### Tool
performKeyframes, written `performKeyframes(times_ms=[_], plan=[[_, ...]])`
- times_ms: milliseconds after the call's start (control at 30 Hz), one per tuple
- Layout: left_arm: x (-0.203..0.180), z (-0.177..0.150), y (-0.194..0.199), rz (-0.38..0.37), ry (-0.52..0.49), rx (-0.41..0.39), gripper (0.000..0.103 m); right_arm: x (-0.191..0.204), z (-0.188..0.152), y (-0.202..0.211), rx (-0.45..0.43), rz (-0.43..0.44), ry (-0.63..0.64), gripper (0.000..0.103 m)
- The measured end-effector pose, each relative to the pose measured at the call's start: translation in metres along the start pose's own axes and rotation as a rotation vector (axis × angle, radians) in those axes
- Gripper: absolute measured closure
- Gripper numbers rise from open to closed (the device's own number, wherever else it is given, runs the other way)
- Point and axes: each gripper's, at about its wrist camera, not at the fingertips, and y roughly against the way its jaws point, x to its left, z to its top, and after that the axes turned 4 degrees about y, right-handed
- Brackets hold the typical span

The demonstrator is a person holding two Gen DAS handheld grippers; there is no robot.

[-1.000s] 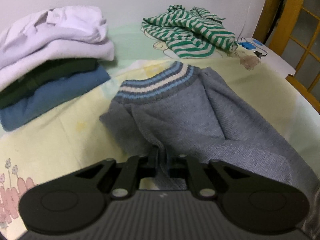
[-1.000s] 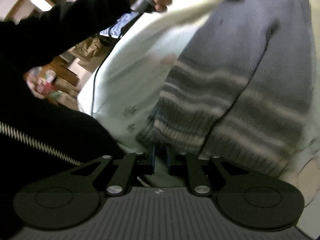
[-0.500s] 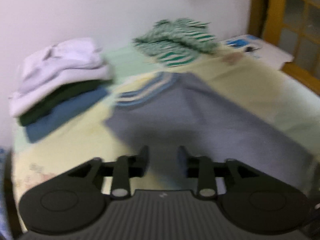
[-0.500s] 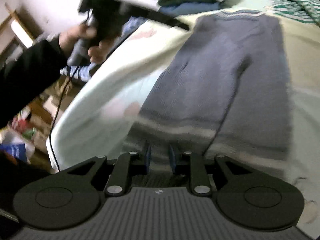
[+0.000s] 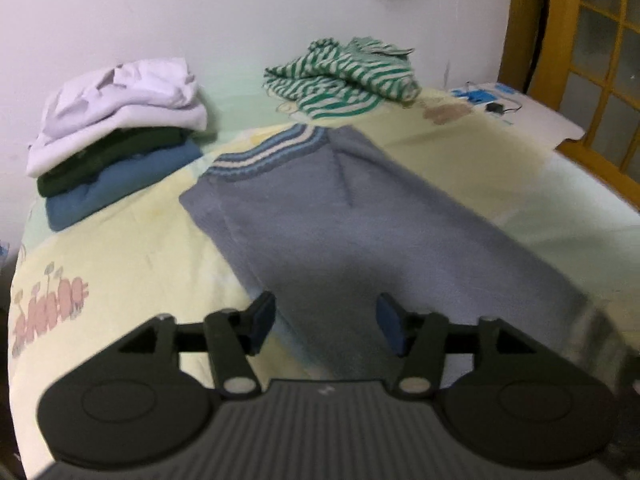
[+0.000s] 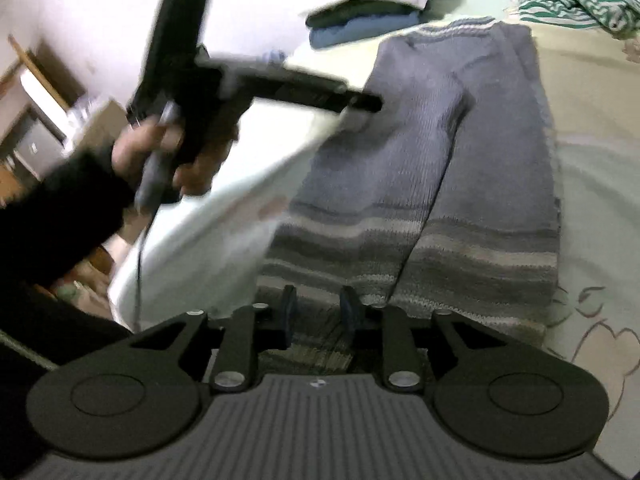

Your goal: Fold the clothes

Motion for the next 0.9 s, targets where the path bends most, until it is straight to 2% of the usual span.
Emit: performKeyframes(times_ms=[33, 100, 133, 167, 233, 300, 400, 433, 533, 633, 700, 767, 900], plan=[[-0.007, -0.006, 0.009, -0.003, -0.004, -0.005, 0.036, -0.001, -0.001, 0.004, -0.019, 0.008, -0.016, 0.07], [-0.024, -0.019, 0.02, -0.025, -0.004, 0.006, 0.036, -0.007, -0.002, -0.001, 0.01, -0.014, -0.033, 0.069], [-0.033, -0.026, 0.023, -0.035, -0.007, 0.016, 0.036, -0.01, -0.003, -0.005, 0.029, -0.027, -0.04, 0.076], [-0.041, -0.033, 0.023, -0.031, -0.018, 0.031, 0.035, -0.013, -0.003, -0.001, 0.019, -0.03, -0.045, 0.078], [-0.055, -0.046, 0.02, 0.005, -0.053, 0.063, 0.036, -0.019, -0.001, 0.012, -0.026, -0.037, -0.059, 0.077], [-0.066, -0.057, 0.018, 0.055, -0.082, 0.06, 0.036, -0.029, 0.001, 0.028, -0.079, -0.062, -0.08, 0.076], [-0.073, -0.06, 0.017, 0.099, -0.072, 0.071, 0.035, -0.047, -0.002, 0.026, -0.002, -0.144, -0.067, 0.077], [-0.074, -0.059, 0.018, 0.107, -0.065, 0.084, 0.035, -0.051, -0.006, 0.026, 0.009, -0.148, -0.049, 0.084], [-0.083, -0.059, 0.032, 0.11, -0.068, 0.098, 0.035, -0.055, -0.012, 0.034, 0.013, -0.119, -0.011, 0.081], [-0.099, -0.072, 0.043, 0.096, -0.083, 0.14, 0.025, -0.058, -0.022, 0.046, -0.015, -0.056, -0.011, 0.076], [-0.111, -0.085, 0.044, 0.124, -0.088, 0.157, 0.025, -0.059, -0.029, 0.041, 0.025, -0.047, 0.017, 0.076], [-0.119, -0.093, 0.054, 0.161, -0.059, 0.139, 0.025, -0.055, -0.033, 0.044, 0.024, -0.049, 0.093, 0.075], [-0.121, -0.099, 0.07, 0.181, 0.033, 0.165, 0.024, -0.062, -0.031, 0.061, 0.027, -0.049, 0.094, 0.072]])
